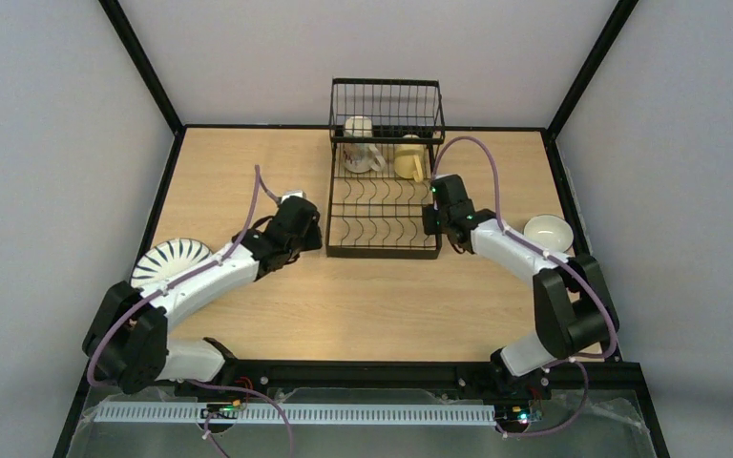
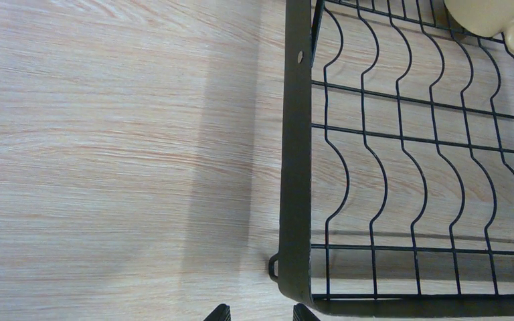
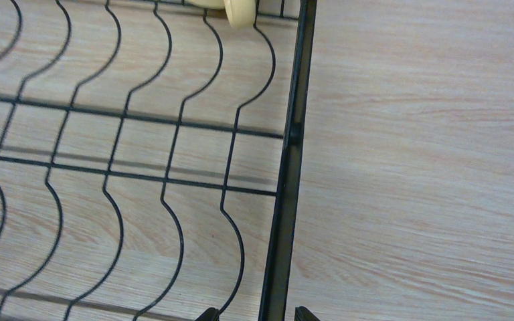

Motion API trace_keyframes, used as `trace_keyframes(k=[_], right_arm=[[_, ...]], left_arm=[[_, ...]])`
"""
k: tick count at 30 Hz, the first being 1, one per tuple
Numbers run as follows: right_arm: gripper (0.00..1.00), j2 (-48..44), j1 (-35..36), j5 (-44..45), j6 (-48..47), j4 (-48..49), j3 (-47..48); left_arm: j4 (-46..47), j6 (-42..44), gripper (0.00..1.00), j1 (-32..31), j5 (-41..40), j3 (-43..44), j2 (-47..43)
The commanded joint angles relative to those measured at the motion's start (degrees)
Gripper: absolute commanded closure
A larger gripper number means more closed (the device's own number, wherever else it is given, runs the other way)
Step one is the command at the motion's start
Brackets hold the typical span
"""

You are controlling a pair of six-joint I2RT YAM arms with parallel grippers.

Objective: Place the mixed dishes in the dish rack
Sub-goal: Adjust the dish rack at the center of the board.

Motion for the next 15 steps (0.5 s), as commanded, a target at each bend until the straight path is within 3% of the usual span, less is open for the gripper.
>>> trace_keyframes(k=[1,8,15], right_arm=[[0.36,-3.84,0.34,1.05,1.02,-3.11,3.34],[0.34,-8.86,0.29,4.32,3.37,-7.42,6.24],[0.31,-13.76,-1.09,13.89,7.74,-13.58,6.26]], left_arm=[[-3.08,-0.16,0.48,-0.01,-1.86,0.64,-3.36],[-4.05,0.66,0.47,-0.06,-1.55,3.38,-5.59],[-0.19,1.58,0.44,-0.08,3.62,5.32,-3.33]])
